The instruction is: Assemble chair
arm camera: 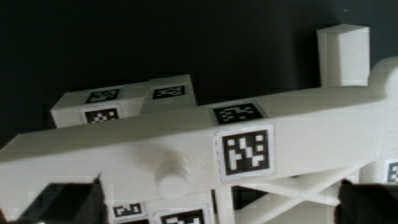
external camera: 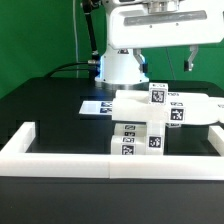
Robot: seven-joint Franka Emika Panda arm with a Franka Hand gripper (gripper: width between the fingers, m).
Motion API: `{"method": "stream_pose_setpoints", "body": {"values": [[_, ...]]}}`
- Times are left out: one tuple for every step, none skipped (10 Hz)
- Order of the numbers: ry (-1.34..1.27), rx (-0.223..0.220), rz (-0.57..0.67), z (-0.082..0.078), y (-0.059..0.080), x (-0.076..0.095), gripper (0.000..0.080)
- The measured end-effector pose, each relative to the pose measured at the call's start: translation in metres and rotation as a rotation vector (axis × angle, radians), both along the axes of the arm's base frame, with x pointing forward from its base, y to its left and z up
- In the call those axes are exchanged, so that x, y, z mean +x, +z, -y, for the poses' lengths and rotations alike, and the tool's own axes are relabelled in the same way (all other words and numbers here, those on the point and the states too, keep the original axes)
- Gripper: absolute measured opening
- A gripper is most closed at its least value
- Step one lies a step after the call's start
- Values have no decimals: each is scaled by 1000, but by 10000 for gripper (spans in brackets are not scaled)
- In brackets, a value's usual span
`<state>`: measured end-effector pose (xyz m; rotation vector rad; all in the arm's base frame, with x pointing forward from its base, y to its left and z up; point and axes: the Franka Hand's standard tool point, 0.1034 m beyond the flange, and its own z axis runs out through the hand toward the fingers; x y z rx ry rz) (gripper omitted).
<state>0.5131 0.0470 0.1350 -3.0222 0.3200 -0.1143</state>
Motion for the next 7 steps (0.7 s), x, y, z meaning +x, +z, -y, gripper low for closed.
{"method": "stream_pose_setpoints", "body": {"values": [[-15, 4, 6, 2, -7, -8, 649], [-35, -4, 7, -4, -17, -20, 649], [-36, -12, 3, -10, -29, -34, 649], [-38, -17, -7, -13, -39, -44, 649], [-38, -19, -15, -16, -44, -46, 649], [-37, -18, -14, -17, -44, -46, 649], [-37, -18, -14, -17, -44, -46, 649]]}}
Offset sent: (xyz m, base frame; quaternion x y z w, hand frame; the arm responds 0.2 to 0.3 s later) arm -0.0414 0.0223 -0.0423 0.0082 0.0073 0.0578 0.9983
